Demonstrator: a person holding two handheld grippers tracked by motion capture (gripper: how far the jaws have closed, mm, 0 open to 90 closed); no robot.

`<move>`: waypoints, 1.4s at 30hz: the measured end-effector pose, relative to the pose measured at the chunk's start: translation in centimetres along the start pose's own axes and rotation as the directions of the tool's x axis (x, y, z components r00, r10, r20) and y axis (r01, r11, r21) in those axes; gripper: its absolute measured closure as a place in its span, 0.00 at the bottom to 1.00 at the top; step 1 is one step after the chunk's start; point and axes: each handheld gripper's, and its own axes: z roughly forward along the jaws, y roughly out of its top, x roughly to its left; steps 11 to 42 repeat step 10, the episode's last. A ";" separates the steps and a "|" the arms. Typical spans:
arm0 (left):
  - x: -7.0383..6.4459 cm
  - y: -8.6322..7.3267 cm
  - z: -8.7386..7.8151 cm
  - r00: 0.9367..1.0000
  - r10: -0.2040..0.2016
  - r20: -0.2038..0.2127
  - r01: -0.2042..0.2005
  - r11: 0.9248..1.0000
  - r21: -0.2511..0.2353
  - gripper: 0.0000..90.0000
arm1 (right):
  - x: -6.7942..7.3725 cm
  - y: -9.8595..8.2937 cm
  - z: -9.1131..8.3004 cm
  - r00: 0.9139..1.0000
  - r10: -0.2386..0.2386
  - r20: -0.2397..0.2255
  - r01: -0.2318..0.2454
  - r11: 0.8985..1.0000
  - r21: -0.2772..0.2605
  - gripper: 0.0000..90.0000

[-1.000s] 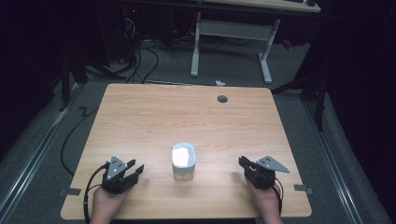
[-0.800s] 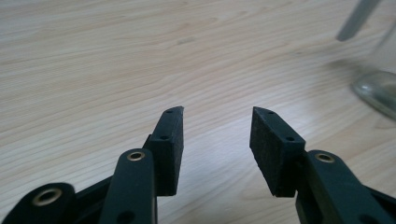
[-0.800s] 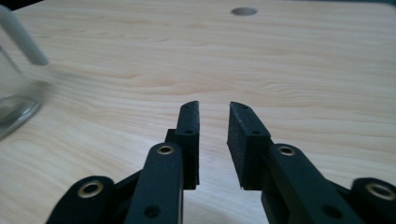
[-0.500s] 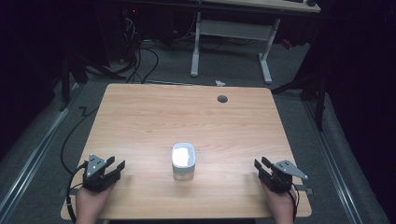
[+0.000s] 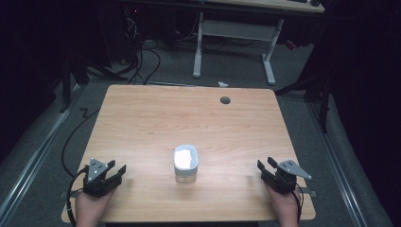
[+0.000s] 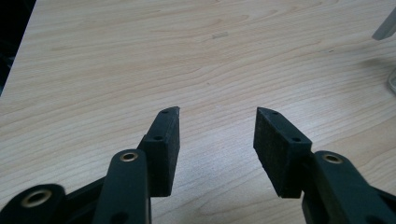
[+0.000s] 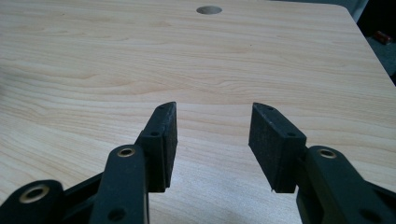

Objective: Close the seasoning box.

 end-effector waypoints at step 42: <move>0.2 0.0 -0.1 1.000 -0.006 -0.002 0.006 1.000 -0.003 0.57 | 0.0 -0.1 0.3 1.000 0.014 -0.011 -0.014 1.000 0.008 0.58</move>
